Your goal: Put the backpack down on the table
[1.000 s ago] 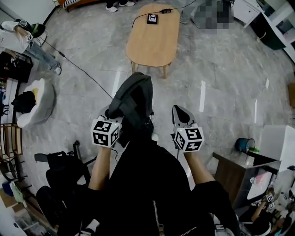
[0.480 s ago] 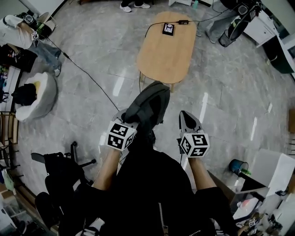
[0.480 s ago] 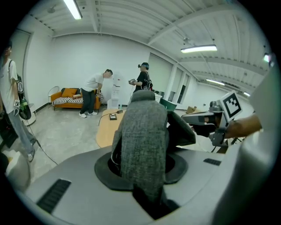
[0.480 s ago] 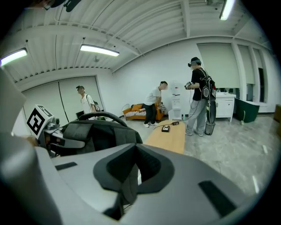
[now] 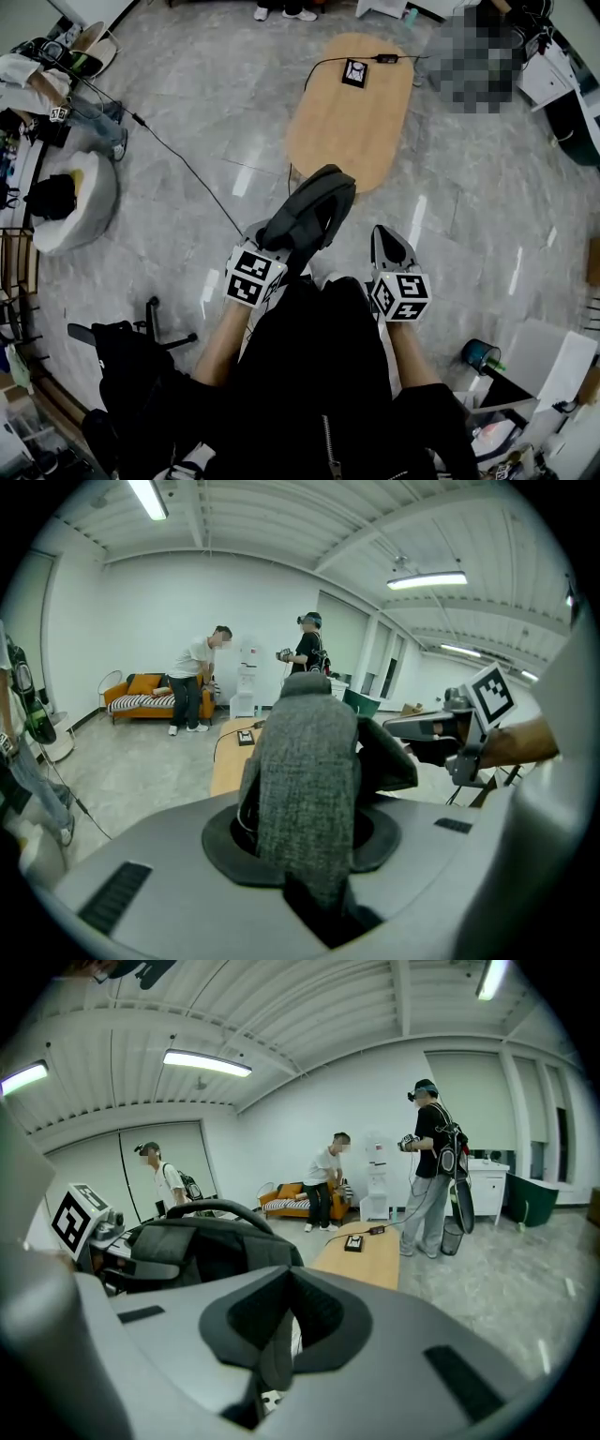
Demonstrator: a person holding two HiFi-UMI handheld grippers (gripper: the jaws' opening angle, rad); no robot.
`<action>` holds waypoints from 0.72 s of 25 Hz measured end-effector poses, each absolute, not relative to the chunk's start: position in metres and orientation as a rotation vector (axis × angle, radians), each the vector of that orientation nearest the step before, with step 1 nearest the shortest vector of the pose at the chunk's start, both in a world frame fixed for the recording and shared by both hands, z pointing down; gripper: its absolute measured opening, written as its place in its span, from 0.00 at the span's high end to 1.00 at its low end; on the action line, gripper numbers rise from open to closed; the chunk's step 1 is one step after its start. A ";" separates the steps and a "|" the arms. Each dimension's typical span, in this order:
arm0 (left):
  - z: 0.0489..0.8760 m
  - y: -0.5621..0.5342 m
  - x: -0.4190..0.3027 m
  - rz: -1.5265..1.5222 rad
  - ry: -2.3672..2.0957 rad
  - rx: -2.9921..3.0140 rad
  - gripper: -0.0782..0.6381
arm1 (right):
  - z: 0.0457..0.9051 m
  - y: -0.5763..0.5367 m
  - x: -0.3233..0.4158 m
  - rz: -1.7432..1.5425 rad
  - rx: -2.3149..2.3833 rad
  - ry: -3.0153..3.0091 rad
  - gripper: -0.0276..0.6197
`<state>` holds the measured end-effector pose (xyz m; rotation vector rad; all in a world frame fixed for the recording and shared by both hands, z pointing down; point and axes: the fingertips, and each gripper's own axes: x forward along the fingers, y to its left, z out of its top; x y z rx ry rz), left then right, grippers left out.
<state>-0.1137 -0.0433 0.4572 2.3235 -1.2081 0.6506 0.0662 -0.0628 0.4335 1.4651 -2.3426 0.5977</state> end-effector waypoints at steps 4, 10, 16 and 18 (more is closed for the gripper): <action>0.460 -0.075 -0.108 0.671 -1.215 2.308 0.74 | 0.439 -0.097 0.075 0.616 1.458 -2.350 0.94; 0.469 -0.120 -0.092 0.679 -1.225 2.279 0.74 | 0.452 -0.155 0.087 0.643 1.413 -2.384 0.94; 0.465 -0.169 -0.078 0.655 -1.274 2.232 0.74 | 0.440 -0.220 0.104 0.615 1.343 -2.436 0.94; 0.464 -0.185 -0.073 0.647 -1.295 2.219 0.74 | 0.437 -0.239 0.114 0.600 1.319 -2.448 0.94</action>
